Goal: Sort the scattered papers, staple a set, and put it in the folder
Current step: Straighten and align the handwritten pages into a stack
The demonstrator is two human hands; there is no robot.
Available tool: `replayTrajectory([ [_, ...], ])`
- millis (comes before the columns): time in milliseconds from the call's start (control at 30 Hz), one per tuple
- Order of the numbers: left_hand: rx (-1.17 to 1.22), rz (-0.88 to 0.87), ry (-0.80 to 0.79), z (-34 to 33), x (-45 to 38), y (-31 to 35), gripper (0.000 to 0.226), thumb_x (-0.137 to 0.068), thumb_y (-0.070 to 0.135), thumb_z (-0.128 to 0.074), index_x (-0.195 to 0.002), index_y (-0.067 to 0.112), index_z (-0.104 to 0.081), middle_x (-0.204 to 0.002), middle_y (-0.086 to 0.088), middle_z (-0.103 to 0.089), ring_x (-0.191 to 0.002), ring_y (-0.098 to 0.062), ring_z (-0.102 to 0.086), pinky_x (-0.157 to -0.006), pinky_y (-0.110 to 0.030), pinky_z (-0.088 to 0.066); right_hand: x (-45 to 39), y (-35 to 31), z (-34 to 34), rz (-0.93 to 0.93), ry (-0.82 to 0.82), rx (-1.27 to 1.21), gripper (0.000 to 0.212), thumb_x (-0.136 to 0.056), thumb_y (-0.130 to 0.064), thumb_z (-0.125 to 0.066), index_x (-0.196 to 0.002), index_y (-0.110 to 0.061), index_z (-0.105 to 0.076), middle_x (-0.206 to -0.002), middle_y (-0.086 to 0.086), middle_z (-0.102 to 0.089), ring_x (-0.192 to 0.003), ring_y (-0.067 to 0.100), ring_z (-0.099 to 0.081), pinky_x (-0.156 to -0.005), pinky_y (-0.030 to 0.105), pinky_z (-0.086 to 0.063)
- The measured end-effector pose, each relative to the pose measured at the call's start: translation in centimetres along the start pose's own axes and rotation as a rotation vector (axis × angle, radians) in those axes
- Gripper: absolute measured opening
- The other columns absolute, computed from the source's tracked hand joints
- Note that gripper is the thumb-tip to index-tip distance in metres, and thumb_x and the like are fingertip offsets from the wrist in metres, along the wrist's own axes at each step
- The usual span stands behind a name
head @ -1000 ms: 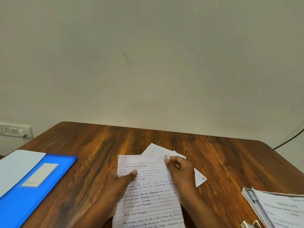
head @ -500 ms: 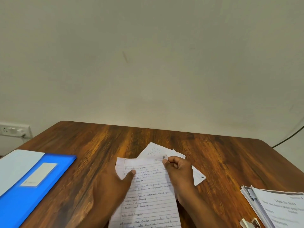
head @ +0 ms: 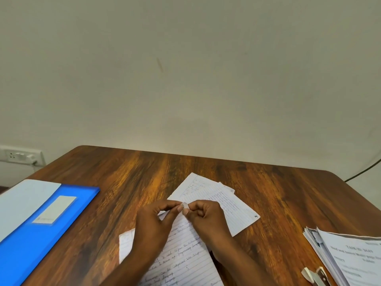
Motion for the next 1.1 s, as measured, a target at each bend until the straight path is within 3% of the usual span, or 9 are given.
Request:
replayTrajectory([
  [167, -0.011, 0.018, -0.011, -0.3, -0.2, -0.8, 0.010, -0.087, 0.026, -0.081, -0.093, 0.034, -0.083, -0.091, 0.028, -0.076, -0.095, 0.008, -0.069, -0.084, -0.021, -0.053, -0.2, -0.3, 0.6, -0.048, -0.052, 0.034, 0.012, -0.093, -0.038, -0.076, -0.094, -0.026, -0.081, -0.091, -0.013, -0.080, -0.089, 0.008, -0.076, -0.084, 0.033, -0.063],
  [267, -0.029, 0.062, -0.011, -0.5, -0.4, -1.4, 0.010, -0.087, 0.029, -0.080, -0.096, 0.034, -0.083, -0.095, 0.027, -0.076, -0.097, 0.008, -0.067, -0.086, -0.022, -0.055, -1.2, -0.9, 3.6, -0.105, -0.058, 0.040, 0.006, -0.097, -0.024, -0.073, -0.099, -0.023, -0.079, -0.088, -0.006, -0.081, -0.078, 0.013, -0.077, -0.067, 0.026, -0.059],
  [333, -0.031, 0.077, -0.021, -0.6, -0.5, -1.7, 0.010, -0.088, 0.030, -0.080, -0.097, 0.033, -0.083, -0.096, 0.026, -0.076, -0.097, 0.008, -0.067, -0.087, -0.022, -0.054, -2.2, -0.2, 6.7, -0.099, 0.059, 0.256, 0.013, -0.094, -0.022, -0.076, -0.107, -0.022, -0.077, -0.097, -0.006, -0.079, -0.080, 0.009, -0.074, -0.067, 0.022, -0.058],
  [400, -0.030, 0.083, -0.026, -0.8, -0.6, -1.9, 0.009, -0.088, 0.030, -0.080, -0.096, 0.033, -0.083, -0.095, 0.027, -0.076, -0.096, 0.010, -0.066, -0.086, -0.022, -0.052, -2.8, 0.9, 9.5, -0.124, 0.173, 0.669, 0.033, -0.086, -0.038, -0.083, -0.116, -0.027, -0.072, -0.111, -0.009, -0.073, -0.087, 0.007, -0.068, -0.076, 0.026, -0.060],
  [533, -0.066, 0.086, -0.028, -1.0, -0.6, -2.2, 0.008, -0.087, 0.030, -0.081, -0.094, 0.034, -0.083, -0.094, 0.025, -0.076, -0.093, 0.002, -0.070, -0.088, -0.022, -0.052, -2.2, 2.0, 12.9, -0.302, 0.037, 0.966, 0.058, -0.068, -0.063, -0.087, -0.106, -0.031, -0.056, -0.103, -0.011, -0.064, -0.084, 0.011, -0.062, -0.075, 0.025, -0.057],
  [667, -0.083, 0.072, -0.043, -1.1, -0.7, -2.4, 0.009, -0.086, 0.030, -0.081, -0.094, 0.034, -0.083, -0.093, 0.026, -0.076, -0.093, 0.000, -0.071, -0.088, -0.024, -0.053, -2.4, 2.7, 13.8, -0.365, -0.026, 0.918, 0.064, -0.063, -0.066, -0.088, -0.105, -0.029, -0.059, -0.097, -0.009, -0.065, -0.083, 0.013, -0.066, -0.068, 0.024, -0.053],
  [800, -0.092, 0.079, -0.046, -1.1, -0.6, -2.2, 0.009, -0.086, 0.030, -0.081, -0.094, 0.034, -0.083, -0.094, 0.025, -0.077, -0.095, -0.003, -0.071, -0.090, -0.026, -0.053, -2.9, 3.0, 13.6, -0.366, -0.003, 0.818, 0.055, -0.066, -0.052, -0.093, -0.103, -0.026, -0.061, -0.097, -0.007, -0.066, -0.084, 0.015, -0.067, -0.072, 0.027, -0.056],
  [900, -0.096, 0.084, -0.046, -1.0, -0.5, -2.1, 0.009, -0.087, 0.030, -0.080, -0.095, 0.034, -0.083, -0.095, 0.025, -0.076, -0.096, -0.003, -0.070, -0.090, -0.026, -0.053, -3.2, 3.2, 13.9, -0.348, 0.080, 0.701, 0.035, -0.073, -0.034, -0.093, -0.093, -0.021, -0.069, -0.094, -0.003, -0.070, -0.082, 0.015, -0.069, -0.078, 0.034, -0.062],
  [1100, -0.077, 0.091, -0.033, -0.7, -0.5, -1.8, 0.009, -0.087, 0.029, -0.080, -0.095, 0.031, -0.083, -0.097, 0.022, -0.077, -0.095, -0.004, -0.071, -0.088, -0.024, -0.051, -3.1, 2.5, 15.8, -0.264, 0.328, 0.165, 0.013, -0.086, -0.012, -0.082, -0.091, -0.007, -0.071, -0.097, 0.007, -0.074, -0.084, 0.022, -0.069, -0.060, 0.030, -0.052],
])
Point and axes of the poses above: each hand's wrist, its own x-axis away from the middle knuckle, its own z-axis out of the back of the hand, y = z × x, the point moved 2 cm from there along -x, towards the middle knuckle
